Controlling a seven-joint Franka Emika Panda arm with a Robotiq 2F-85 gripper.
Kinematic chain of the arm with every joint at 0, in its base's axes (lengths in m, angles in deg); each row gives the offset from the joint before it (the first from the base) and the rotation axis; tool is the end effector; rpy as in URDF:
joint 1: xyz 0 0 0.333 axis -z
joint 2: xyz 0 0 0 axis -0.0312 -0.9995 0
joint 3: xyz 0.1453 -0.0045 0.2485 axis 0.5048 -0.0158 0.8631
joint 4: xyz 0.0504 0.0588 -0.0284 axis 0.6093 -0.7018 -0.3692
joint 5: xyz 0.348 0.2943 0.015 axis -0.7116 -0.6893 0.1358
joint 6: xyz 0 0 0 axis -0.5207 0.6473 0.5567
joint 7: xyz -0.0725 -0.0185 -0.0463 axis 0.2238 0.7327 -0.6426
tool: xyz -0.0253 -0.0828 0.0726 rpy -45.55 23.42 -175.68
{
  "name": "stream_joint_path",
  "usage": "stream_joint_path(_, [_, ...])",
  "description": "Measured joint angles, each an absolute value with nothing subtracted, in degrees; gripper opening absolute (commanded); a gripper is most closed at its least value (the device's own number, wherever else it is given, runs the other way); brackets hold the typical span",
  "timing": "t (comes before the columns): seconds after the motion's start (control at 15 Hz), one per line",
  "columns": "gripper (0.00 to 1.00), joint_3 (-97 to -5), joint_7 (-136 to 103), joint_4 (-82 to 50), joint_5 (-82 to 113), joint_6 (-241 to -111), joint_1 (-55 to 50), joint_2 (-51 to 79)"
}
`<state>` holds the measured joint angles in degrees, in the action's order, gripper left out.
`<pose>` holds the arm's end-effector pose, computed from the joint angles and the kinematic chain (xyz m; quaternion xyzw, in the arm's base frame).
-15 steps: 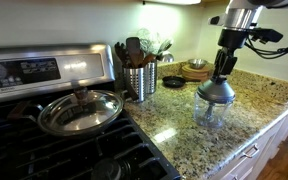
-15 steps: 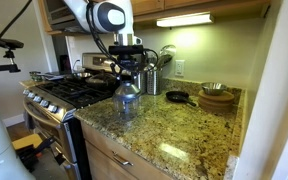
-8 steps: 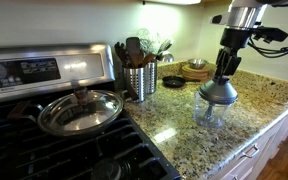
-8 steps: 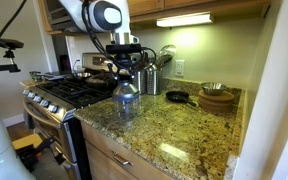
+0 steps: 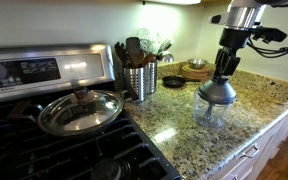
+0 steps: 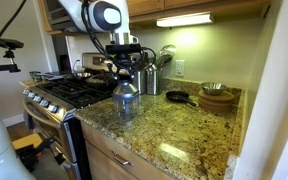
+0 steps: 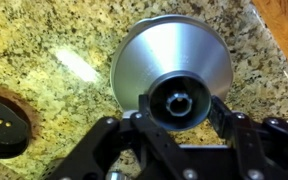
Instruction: Put the grey lid on the mincer
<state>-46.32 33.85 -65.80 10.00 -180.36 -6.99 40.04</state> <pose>0.5154 0.0531 0.2844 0.9042 0.4234 0.0566 0.0068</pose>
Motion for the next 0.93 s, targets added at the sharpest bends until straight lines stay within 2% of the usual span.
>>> stream_joint_path(0.93, [0.35,-46.06,34.68,-64.74,9.65,-182.53,-7.14,37.83])
